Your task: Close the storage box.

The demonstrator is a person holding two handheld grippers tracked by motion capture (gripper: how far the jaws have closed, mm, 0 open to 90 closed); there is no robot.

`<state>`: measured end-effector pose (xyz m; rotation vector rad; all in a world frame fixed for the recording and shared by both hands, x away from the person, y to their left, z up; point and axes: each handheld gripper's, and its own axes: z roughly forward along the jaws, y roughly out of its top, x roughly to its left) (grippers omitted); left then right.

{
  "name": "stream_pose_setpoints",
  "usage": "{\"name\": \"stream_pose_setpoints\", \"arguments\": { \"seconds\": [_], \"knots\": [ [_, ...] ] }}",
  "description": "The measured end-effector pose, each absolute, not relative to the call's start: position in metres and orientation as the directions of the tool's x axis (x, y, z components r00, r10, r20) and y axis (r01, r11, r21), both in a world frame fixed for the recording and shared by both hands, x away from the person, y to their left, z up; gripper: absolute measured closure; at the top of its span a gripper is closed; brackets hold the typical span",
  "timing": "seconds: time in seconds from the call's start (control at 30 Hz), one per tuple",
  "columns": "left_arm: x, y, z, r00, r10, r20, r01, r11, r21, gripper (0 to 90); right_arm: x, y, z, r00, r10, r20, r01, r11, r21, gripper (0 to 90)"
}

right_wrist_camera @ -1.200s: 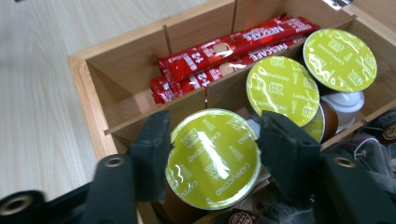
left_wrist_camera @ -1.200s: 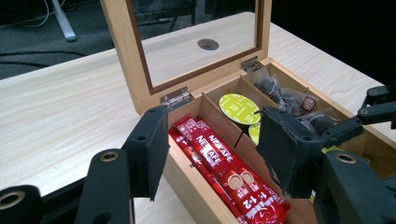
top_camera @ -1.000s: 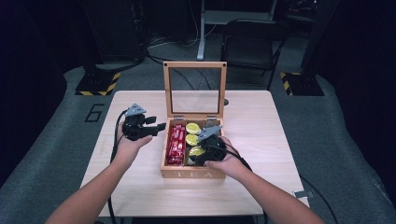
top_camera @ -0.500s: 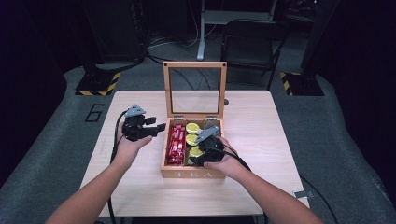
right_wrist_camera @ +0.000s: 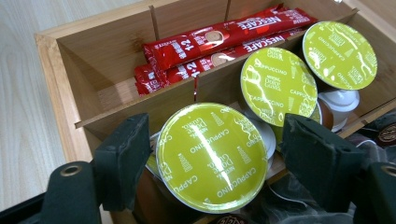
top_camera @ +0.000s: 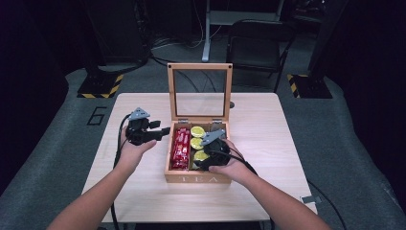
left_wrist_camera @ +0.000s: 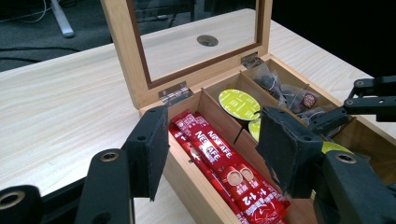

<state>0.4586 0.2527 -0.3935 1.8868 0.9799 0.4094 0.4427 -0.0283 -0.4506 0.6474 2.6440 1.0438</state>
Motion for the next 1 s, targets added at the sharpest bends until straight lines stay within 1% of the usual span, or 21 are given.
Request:
{"name": "stream_pose_setpoints", "arguments": {
  "seconds": [0.1, 0.17, 0.2, 0.3, 0.33, 0.57, 0.8, 0.9, 1.0],
  "knots": [
    [0.459, 0.252, -0.394, 0.627, 0.77, -0.117, 0.459, -0.244, 0.854, 43.2, 0.444, -0.028, -0.452, -0.877, 0.479, -0.039, 0.326, 0.653, 0.683, 24.1],
    [0.459, 0.253, -0.394, 0.627, 0.77, -0.118, 0.46, -0.243, 0.854, 43.2, 0.445, -0.027, -0.453, -0.878, 0.478, -0.028, 0.33, 0.647, 0.687, 26.5],
    [0.459, 0.253, -0.394, 0.627, 0.77, -0.117, 0.459, -0.244, 0.854, 43.2, 0.445, -0.027, -0.454, -0.885, 0.466, -0.019, 0.331, 0.655, 0.679, 28.4],
    [0.458, 0.253, -0.395, 0.625, 0.772, -0.117, 0.46, -0.243, 0.854, 43.2, 0.444, -0.025, -0.455, -0.889, 0.458, -0.032, 0.323, 0.674, 0.665, 34.1],
    [0.458, 0.253, -0.395, 0.627, 0.77, -0.117, 0.462, -0.246, 0.852, 43.2, 0.443, -0.025, -0.455, -0.888, 0.457, -0.04, 0.318, 0.676, 0.664, 37.2],
    [0.458, 0.254, -0.395, 0.625, 0.771, -0.118, 0.463, -0.245, 0.852, 43.2, 0.442, -0.031, -0.445, -0.877, 0.48, -0.029, 0.324, 0.634, 0.702, 37.7],
    [0.458, 0.254, -0.395, 0.623, 0.774, -0.114, 0.461, -0.245, 0.853, 43.2, 0.439, -0.035, -0.431, -0.879, 0.474, -0.047, 0.301, 0.631, 0.715, 37.7],
    [0.457, 0.254, -0.394, 0.624, 0.773, -0.116, 0.464, -0.247, 0.851, 43.2, 0.438, -0.039, -0.424, -0.872, 0.484, -0.068, 0.29, 0.624, 0.726, 37.8],
    [0.457, 0.255, -0.394, 0.623, 0.774, -0.114, 0.462, -0.245, 0.853, 43.2, 0.437, -0.046, -0.419, -0.857, 0.513, -0.059, 0.31, 0.602, 0.736, 37.7]
  ]
}}
